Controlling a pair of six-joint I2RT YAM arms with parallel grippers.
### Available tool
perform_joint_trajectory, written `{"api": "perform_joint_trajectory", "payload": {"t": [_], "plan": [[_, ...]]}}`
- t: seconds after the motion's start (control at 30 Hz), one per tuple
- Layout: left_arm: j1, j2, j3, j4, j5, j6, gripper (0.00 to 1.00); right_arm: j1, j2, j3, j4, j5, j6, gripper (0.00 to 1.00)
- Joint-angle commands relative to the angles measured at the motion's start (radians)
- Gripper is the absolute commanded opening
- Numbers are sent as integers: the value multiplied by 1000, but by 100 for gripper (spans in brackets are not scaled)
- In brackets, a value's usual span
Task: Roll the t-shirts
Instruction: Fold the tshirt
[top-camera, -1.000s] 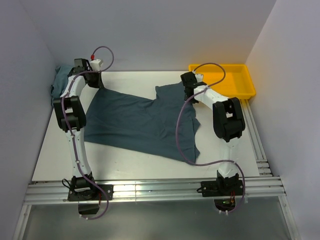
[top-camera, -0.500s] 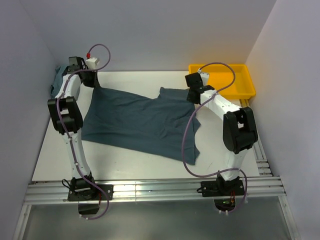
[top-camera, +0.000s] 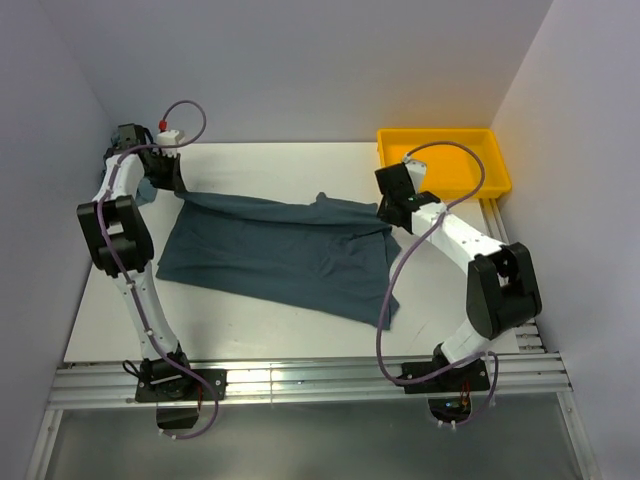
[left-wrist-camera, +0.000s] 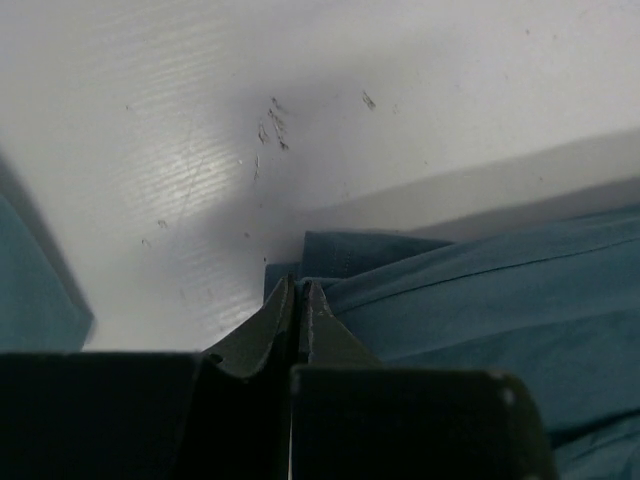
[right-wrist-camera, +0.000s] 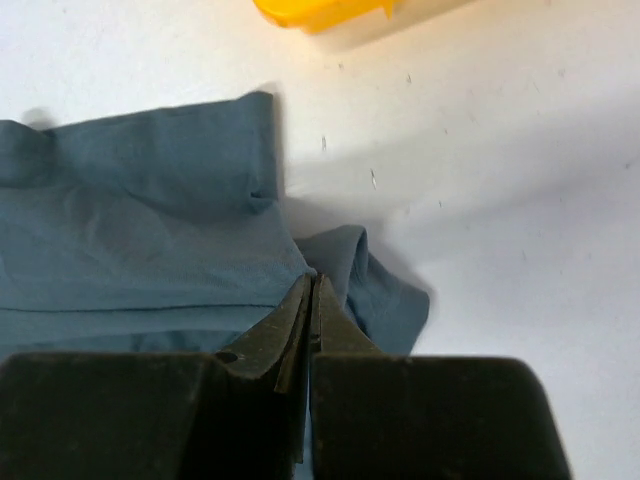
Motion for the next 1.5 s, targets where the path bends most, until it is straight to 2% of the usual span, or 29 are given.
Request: {"api": "perform_joint_trajectory", "payload": {"t": [0.0, 0.43, 0.73, 1.47], "plan": [[24, -105, -32, -21, 44, 57, 0, 9, -91, -43, 7, 52, 33, 0], [63, -186, -199, -78, 73, 161, 0, 69, -205, -214, -34, 94, 110, 0], [108, -209, -239, -109, 106, 209, 0, 85, -251, -286, -45, 98, 156, 0], [113, -188, -300, -115, 56, 266, 0, 118, -171, -396, 15, 9, 204, 2]]}}
